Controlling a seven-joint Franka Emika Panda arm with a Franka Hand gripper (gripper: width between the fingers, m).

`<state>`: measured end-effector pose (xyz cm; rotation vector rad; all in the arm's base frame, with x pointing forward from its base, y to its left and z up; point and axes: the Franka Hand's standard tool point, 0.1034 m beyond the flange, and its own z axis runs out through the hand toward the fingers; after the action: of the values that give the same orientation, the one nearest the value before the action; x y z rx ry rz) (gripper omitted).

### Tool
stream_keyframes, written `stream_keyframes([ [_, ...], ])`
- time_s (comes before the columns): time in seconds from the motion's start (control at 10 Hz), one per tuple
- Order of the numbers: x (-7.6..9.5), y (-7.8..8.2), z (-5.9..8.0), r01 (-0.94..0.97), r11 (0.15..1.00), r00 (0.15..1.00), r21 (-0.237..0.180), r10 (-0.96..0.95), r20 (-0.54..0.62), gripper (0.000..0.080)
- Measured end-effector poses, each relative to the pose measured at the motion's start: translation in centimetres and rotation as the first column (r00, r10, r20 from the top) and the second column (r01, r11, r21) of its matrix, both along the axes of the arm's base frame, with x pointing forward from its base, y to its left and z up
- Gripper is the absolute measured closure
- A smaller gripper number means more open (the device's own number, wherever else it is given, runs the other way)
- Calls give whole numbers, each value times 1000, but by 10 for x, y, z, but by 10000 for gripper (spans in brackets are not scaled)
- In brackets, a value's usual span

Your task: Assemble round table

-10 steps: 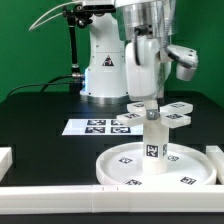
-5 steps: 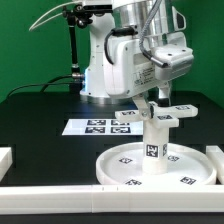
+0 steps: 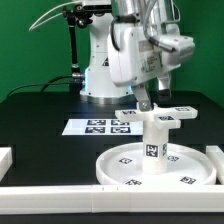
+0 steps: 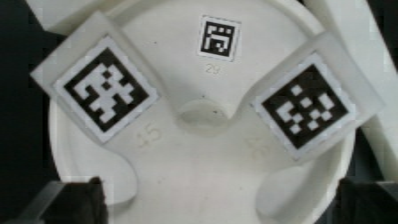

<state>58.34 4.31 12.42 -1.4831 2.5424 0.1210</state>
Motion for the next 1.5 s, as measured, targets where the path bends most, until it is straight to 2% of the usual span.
stream_keyframes([
  [0.2, 3, -1, 10, -125, 992, 991, -13, 125, 38, 152],
  [0.5, 2, 0, 6, -365, 929, 928, -63, 369, 58, 151],
  [0.6, 3, 5, 3, -540, 833, 838, -120, 545, 17, 151],
  [0.7, 5, 10, 5, -673, 724, 733, -153, 680, -4, 151],
  [0.8, 6, 14, 8, -759, 631, 642, -161, 767, -17, 151],
  [1.0, 4, 23, 6, -820, 546, 557, -170, 830, -20, 151],
  [1.4, 4, 21, 6, -931, 306, 317, -198, 948, -25, 151],
  [1.5, 4, 21, 6, -953, 222, 233, -206, 972, -29, 151],
])
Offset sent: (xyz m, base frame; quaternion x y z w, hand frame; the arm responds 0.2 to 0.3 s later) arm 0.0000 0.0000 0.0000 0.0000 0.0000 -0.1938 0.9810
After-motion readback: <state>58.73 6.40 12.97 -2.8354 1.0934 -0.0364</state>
